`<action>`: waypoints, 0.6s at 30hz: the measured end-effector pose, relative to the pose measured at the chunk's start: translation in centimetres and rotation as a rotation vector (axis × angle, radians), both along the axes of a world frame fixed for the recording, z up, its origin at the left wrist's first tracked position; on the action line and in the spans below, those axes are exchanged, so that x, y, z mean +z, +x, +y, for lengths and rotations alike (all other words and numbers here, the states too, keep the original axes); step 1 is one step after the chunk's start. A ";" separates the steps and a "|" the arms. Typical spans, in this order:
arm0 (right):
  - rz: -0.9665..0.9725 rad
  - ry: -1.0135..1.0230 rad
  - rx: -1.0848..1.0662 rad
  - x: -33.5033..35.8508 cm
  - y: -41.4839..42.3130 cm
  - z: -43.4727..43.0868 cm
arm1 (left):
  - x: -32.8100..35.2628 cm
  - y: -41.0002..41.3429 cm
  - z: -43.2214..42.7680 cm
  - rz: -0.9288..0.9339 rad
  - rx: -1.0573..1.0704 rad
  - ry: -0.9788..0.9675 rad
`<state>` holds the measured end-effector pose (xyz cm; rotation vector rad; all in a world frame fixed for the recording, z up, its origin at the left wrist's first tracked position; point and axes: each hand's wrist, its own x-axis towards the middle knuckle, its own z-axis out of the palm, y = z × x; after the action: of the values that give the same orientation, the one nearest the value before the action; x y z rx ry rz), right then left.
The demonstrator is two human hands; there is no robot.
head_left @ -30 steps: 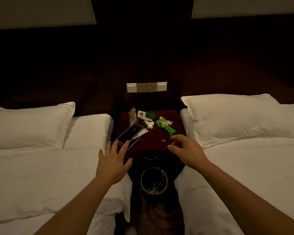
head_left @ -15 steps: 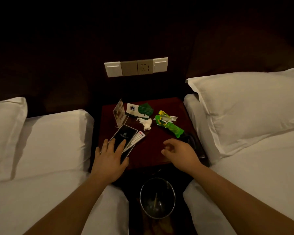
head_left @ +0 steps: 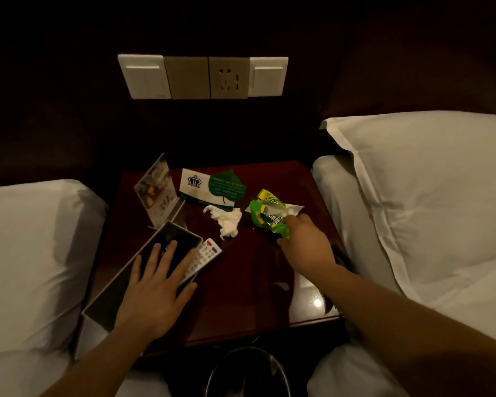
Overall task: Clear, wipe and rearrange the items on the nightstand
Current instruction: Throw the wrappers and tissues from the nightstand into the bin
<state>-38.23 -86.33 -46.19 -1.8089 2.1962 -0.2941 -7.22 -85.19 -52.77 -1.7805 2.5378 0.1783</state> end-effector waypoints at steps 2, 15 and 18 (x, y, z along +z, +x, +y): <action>0.095 0.012 0.029 -0.4 0.1 -1.1 | -0.1 0.1 0.1 0.006 0.026 -0.008; 0.185 -0.035 0.021 -1.9 -0.4 -2.1 | 0.0 -0.1 0.0 0.002 0.028 -0.005; 0.145 -0.100 0.044 -1.1 -0.7 -1.3 | 0.0 -0.1 0.1 0.007 0.036 -0.003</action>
<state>-38.89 -87.66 -47.29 -1.9874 2.2718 -0.2763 -7.33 -85.11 -52.74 -1.8311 2.5130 0.1832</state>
